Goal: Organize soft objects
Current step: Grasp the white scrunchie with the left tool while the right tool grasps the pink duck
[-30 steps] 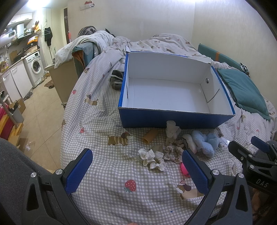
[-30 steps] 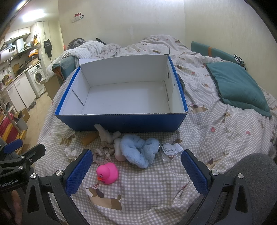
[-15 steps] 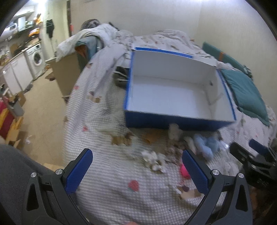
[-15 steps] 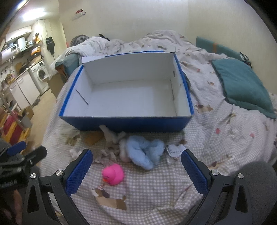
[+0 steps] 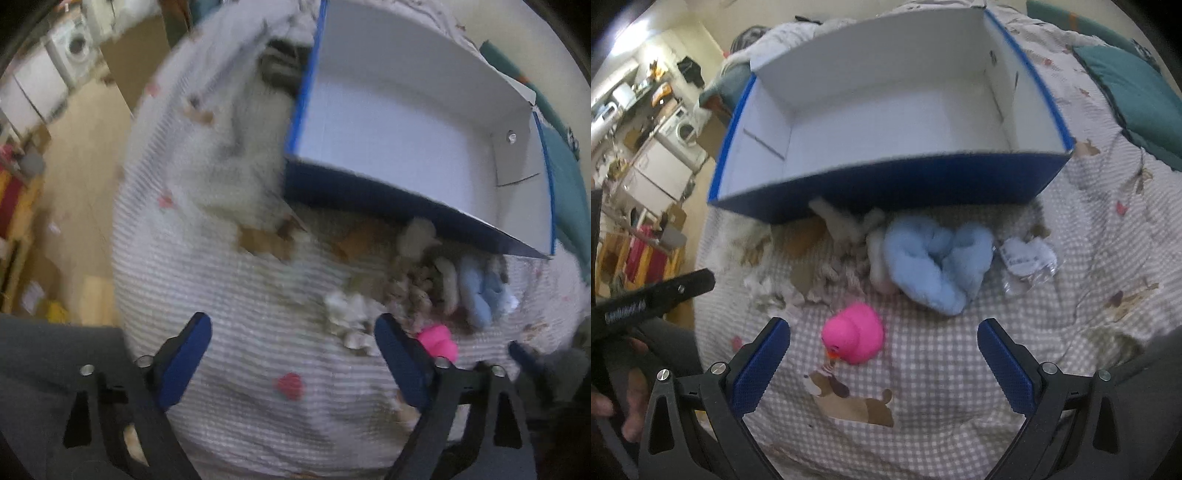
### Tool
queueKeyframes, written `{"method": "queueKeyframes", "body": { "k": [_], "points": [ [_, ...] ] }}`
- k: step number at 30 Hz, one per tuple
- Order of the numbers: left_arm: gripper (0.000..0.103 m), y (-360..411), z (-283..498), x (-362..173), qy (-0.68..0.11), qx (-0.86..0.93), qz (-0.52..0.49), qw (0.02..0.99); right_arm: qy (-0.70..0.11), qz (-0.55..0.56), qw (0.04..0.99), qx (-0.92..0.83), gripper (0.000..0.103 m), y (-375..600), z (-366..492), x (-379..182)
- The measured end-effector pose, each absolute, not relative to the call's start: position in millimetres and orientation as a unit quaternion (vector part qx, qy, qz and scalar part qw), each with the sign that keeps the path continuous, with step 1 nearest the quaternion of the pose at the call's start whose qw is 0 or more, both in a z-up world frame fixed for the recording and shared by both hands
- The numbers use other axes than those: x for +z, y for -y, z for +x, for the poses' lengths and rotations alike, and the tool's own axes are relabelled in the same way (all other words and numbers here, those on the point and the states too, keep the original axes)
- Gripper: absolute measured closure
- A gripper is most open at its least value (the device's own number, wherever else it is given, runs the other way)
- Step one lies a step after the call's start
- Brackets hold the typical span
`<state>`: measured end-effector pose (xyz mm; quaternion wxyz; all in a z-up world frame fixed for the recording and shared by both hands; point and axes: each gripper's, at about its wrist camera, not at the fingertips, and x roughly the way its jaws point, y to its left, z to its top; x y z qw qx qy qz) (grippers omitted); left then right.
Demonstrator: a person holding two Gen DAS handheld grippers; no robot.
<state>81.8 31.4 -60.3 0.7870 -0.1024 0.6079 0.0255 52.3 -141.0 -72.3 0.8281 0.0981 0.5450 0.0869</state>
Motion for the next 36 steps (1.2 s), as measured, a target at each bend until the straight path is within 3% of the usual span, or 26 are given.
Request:
{"method": "queueKeyframes", "body": {
  "k": [4, 7, 14, 16, 19, 23, 25, 28, 30, 36],
  "points": [
    [0.035, -15, 90, -81, -0.625, 0.014, -0.090, 0.775, -0.552, 0.086, 0.823, 0.097, 0.000, 134, 52, -85],
    [0.043, -7, 95, -98, -0.644, -0.004, -0.113, 0.756, -0.560, 0.078, 0.818, 0.105, 0.010, 130, 54, -92],
    [0.091, -2, 99, -114, -0.653, -0.016, -0.125, 0.747, -0.576, 0.070, 0.805, 0.123, 0.024, 120, 60, -105],
    [0.092, 3, 99, -116, -0.654, -0.027, -0.125, 0.746, -0.578, 0.072, 0.802, 0.131, 0.026, 117, 62, -108],
    [0.093, 11, 95, -116, -0.651, -0.035, -0.113, 0.750, -0.583, 0.068, 0.799, 0.132, 0.041, 116, 63, -112],
    [0.094, 16, 92, -115, -0.646, -0.036, -0.100, 0.756, -0.584, 0.077, 0.797, 0.130, 0.046, 114, 68, -117],
    [0.094, 17, 90, -113, -0.641, -0.037, -0.097, 0.761, -0.581, 0.082, 0.799, 0.132, 0.056, 115, 68, -114],
    [0.094, 19, 90, -110, -0.637, -0.038, -0.094, 0.764, -0.575, 0.079, 0.803, 0.135, 0.060, 115, 67, -112],
    [0.094, 19, 88, -107, -0.635, -0.039, -0.090, 0.766, -0.568, 0.080, 0.807, 0.140, 0.072, 115, 65, -109],
    [0.094, 14, 88, -104, -0.631, -0.033, -0.088, 0.770, -0.562, 0.085, 0.810, 0.145, 0.073, 117, 64, -105]
  ]
}}
